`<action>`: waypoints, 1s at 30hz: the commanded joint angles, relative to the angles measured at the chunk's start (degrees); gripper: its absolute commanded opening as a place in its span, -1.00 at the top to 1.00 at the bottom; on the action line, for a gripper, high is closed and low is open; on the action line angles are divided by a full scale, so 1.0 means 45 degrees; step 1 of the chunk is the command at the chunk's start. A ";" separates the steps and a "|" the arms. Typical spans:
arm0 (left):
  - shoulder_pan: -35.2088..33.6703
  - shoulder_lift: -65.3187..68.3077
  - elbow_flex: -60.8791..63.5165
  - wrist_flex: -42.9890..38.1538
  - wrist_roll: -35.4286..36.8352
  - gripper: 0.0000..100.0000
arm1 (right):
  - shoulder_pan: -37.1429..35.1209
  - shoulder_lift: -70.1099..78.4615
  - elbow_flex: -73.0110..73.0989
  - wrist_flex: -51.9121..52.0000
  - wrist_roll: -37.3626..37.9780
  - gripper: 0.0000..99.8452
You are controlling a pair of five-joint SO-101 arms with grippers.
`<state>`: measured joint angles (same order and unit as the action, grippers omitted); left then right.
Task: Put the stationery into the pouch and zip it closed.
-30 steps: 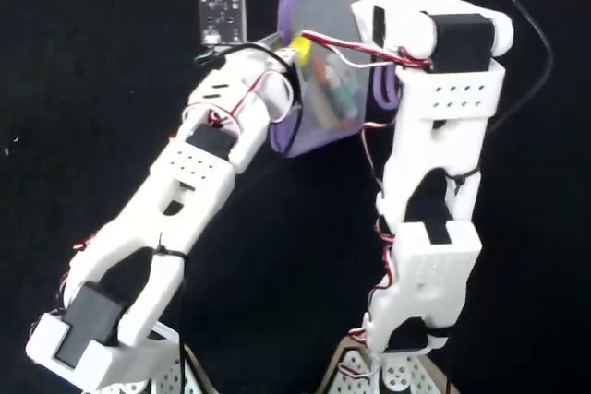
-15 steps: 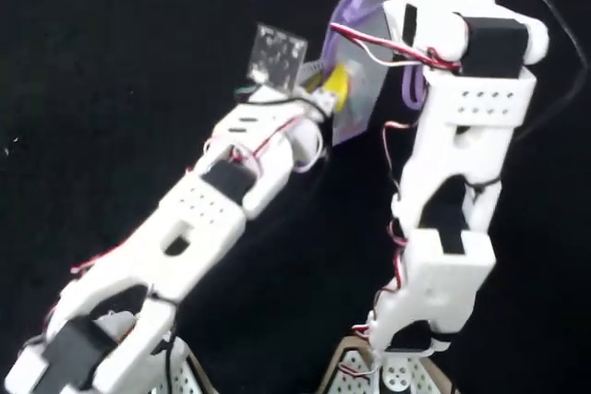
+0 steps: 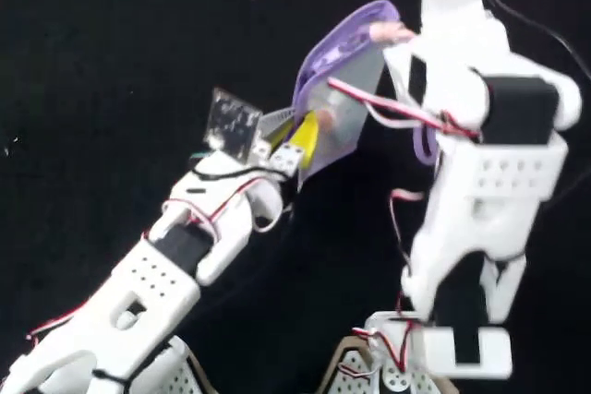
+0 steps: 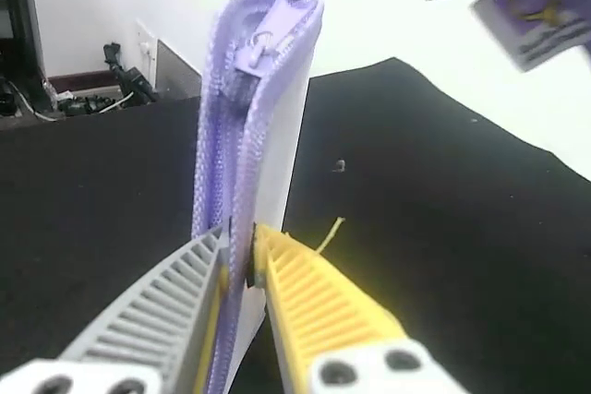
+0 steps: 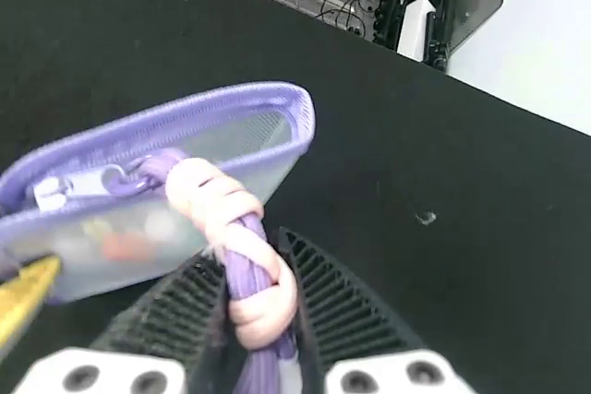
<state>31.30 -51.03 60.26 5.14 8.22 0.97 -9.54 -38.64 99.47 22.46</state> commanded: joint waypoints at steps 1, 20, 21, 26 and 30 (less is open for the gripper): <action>0.0088 -0.1582 0.0518 -0.0137 -0.0098 0.94 | 0.0918 -0.1631 0.1377 -0.0410 0.0430 0.98; -0.0830 -0.6271 0.3214 0.2540 -0.0039 0.94 | 0.5079 -0.2432 0.5265 -0.5333 0.1289 0.98; -0.0908 -0.6388 0.3390 0.2540 -0.0039 0.94 | 0.5216 -0.2432 0.5324 -0.5451 0.1465 0.98; -0.1045 -0.6584 0.3624 0.2540 -0.0039 0.94 | 0.6037 -0.2413 0.5343 -0.6076 0.1621 0.98; -0.1045 -0.6564 0.3624 0.2540 -0.0039 0.94 | 0.6681 -0.2042 0.5245 -0.6701 0.1641 0.98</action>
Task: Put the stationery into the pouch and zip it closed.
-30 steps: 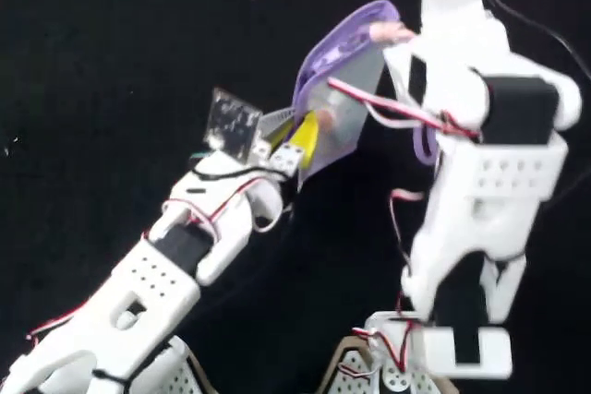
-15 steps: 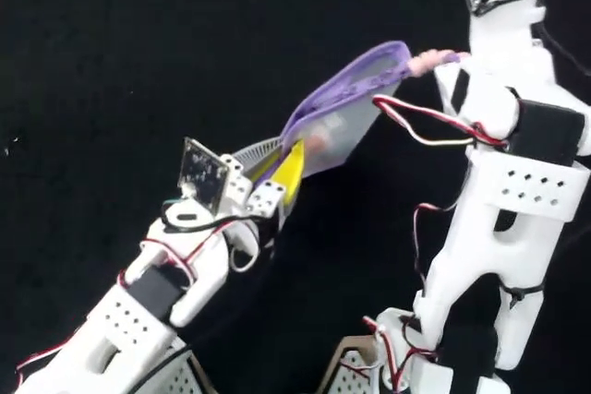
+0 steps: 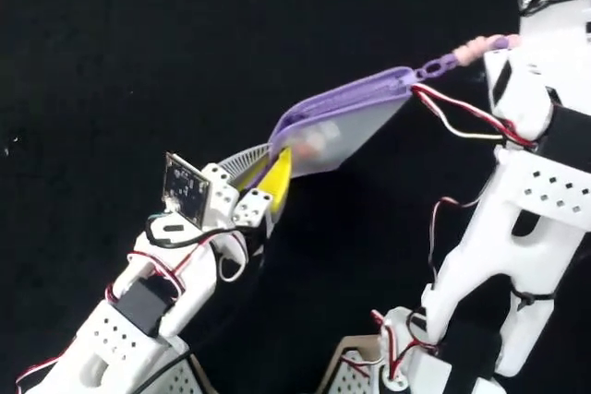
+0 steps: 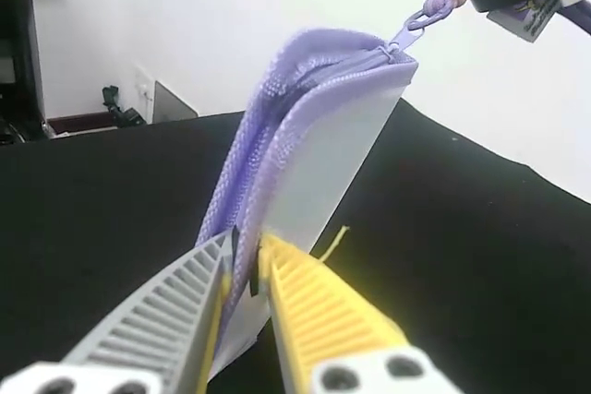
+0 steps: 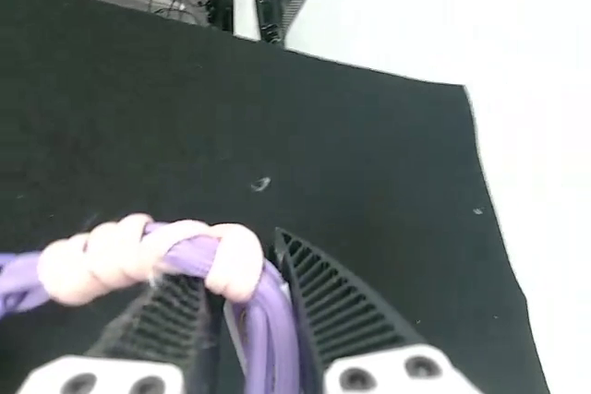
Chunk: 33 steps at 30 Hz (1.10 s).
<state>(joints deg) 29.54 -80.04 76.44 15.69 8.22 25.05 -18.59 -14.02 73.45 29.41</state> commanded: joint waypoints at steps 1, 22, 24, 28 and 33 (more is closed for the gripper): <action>-0.0654 -0.0117 0.0029 0.0215 -0.0039 0.94 | 0.1465 0.0205 -0.0244 -0.1114 0.0098 0.98; -0.1260 -0.0117 -0.0615 0.0352 -0.0020 0.75 | -0.1368 0.1983 -0.3370 0.2969 -0.0039 0.97; -0.1260 -0.0137 -0.1084 0.0977 0.0078 0.66 | -0.2383 0.1866 -0.3292 0.3341 -0.0117 0.97; -0.1260 -0.0137 -0.3077 0.3516 0.0137 0.65 | -0.3888 0.1846 -0.3292 0.4005 -0.0996 0.88; -0.1280 -0.0137 -0.5968 0.5802 0.0137 0.65 | -0.5411 0.1885 -0.3116 0.4083 -0.1270 0.67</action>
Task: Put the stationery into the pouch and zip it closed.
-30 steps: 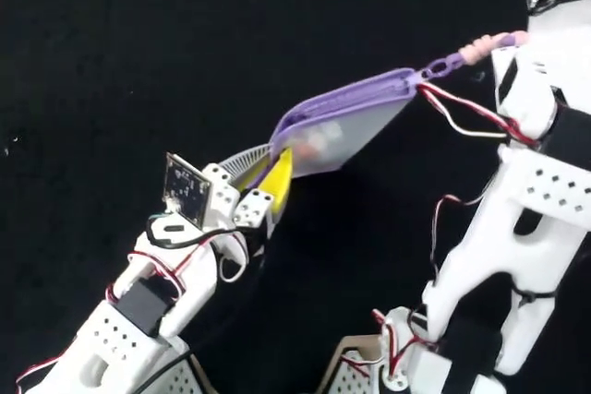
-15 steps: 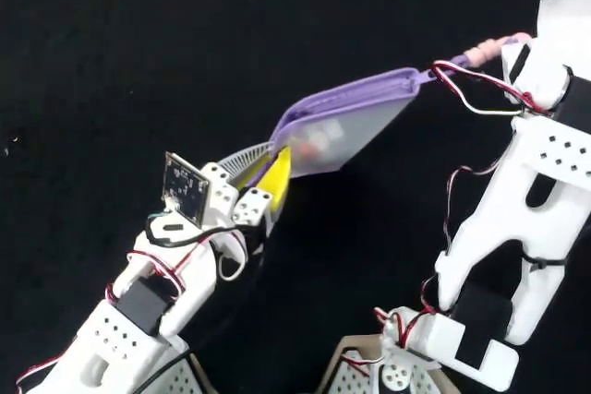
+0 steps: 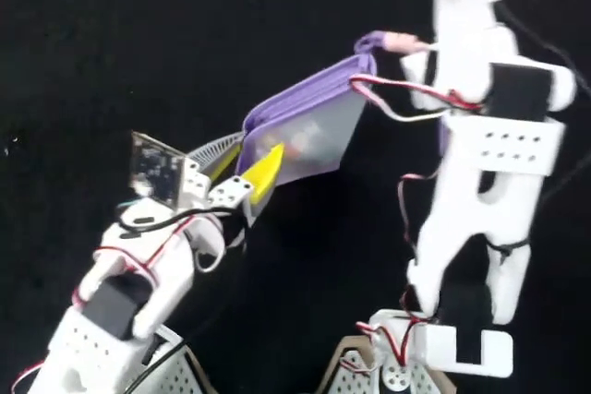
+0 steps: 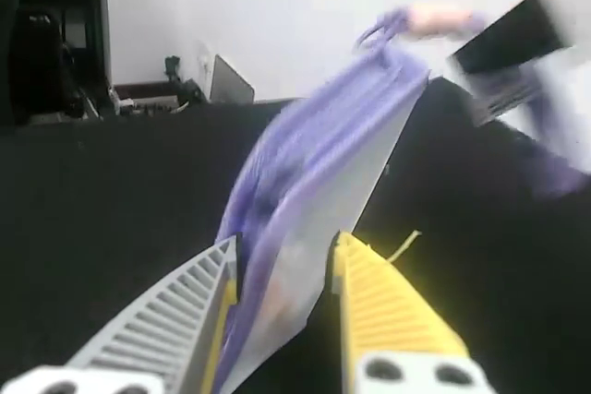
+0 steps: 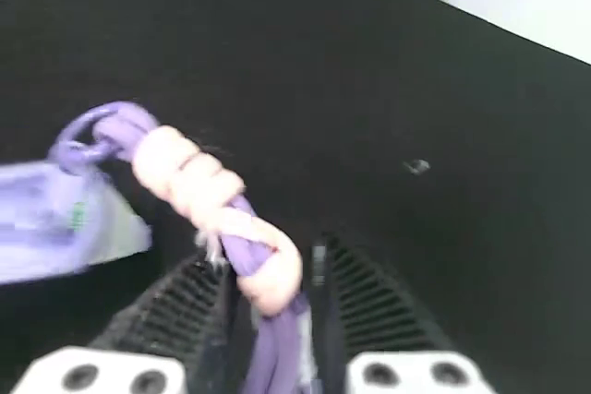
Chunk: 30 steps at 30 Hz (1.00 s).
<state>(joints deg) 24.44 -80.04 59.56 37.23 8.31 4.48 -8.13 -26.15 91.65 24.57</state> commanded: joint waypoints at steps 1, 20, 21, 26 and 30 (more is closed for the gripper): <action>-0.0166 -0.0137 -0.2667 0.1348 0.0117 0.65 | -0.1153 -0.0479 -0.0322 0.0039 -0.0195 0.65; -0.4698 -0.0137 -0.4855 0.2657 -0.0234 0.65 | -0.3263 -0.3331 -0.1338 0.2071 -0.0078 0.48; -0.4659 -0.0156 -0.4855 0.2794 -0.0234 0.65 | -0.3067 -0.3780 -0.1123 0.2071 -0.0078 0.48; -0.4718 -0.0156 -0.4855 0.3868 -0.0313 0.66 | -0.2266 -0.6242 0.1221 0.2032 0.0645 0.48; -0.4737 -0.0156 -0.4855 0.4708 -0.0332 0.87 | -0.1641 -0.8293 0.3897 0.1739 0.0606 0.59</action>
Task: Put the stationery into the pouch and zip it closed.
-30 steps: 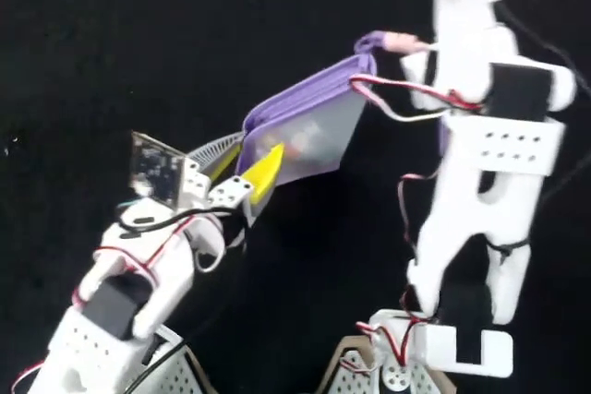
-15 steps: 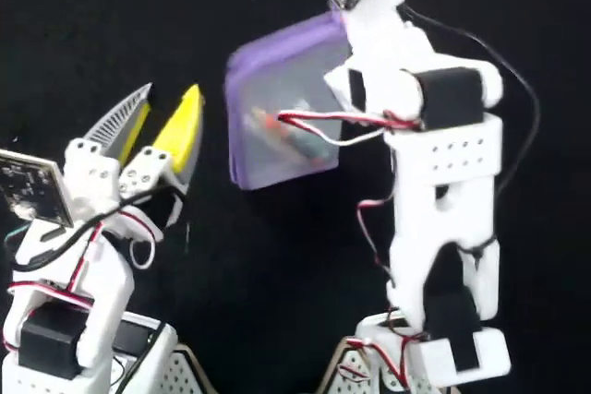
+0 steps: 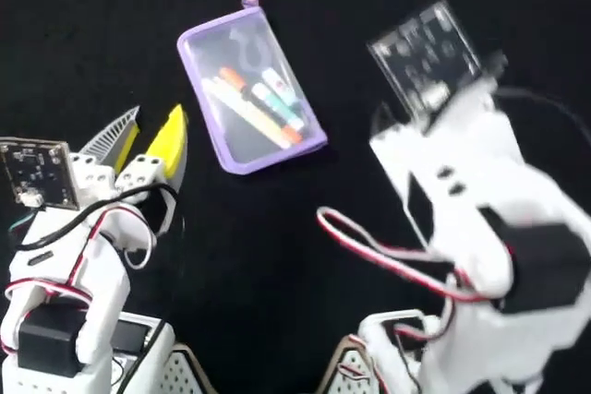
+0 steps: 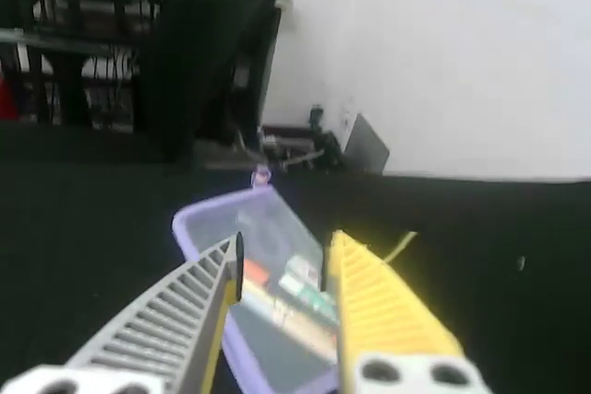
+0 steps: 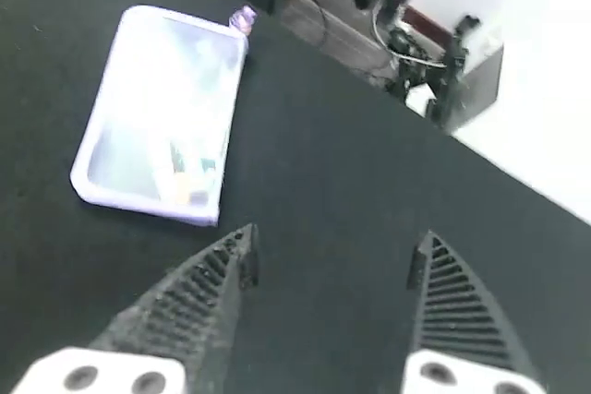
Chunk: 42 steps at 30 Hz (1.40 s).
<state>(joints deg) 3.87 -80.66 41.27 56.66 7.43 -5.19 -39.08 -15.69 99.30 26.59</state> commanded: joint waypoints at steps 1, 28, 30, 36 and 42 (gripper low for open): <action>-0.0166 -0.0020 -0.0791 0.0430 -0.0176 0.94 | 0.0684 -0.1944 0.2256 -0.0176 0.0156 0.65; -0.2393 -0.5333 0.6672 0.3165 -0.1856 0.94 | 0.3184 -1.3060 1.8510 -0.5372 0.0215 0.95; -0.2393 -0.5333 0.7336 0.3165 -0.1856 0.94 | 0.3184 -1.3744 1.9429 -0.5548 0.0156 0.95; -0.2510 -0.5333 0.9387 0.2989 -0.1856 0.94 | 0.3263 -1.5541 2.1167 -0.5529 0.0137 0.95; -0.2862 -0.5314 1.1966 0.2051 -0.1856 0.94 | 0.3282 -1.5443 2.3179 -0.5548 0.0176 0.95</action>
<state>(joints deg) -7.30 -104.31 92.53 68.44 -0.40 8.53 -103.25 85.85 75.56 27.21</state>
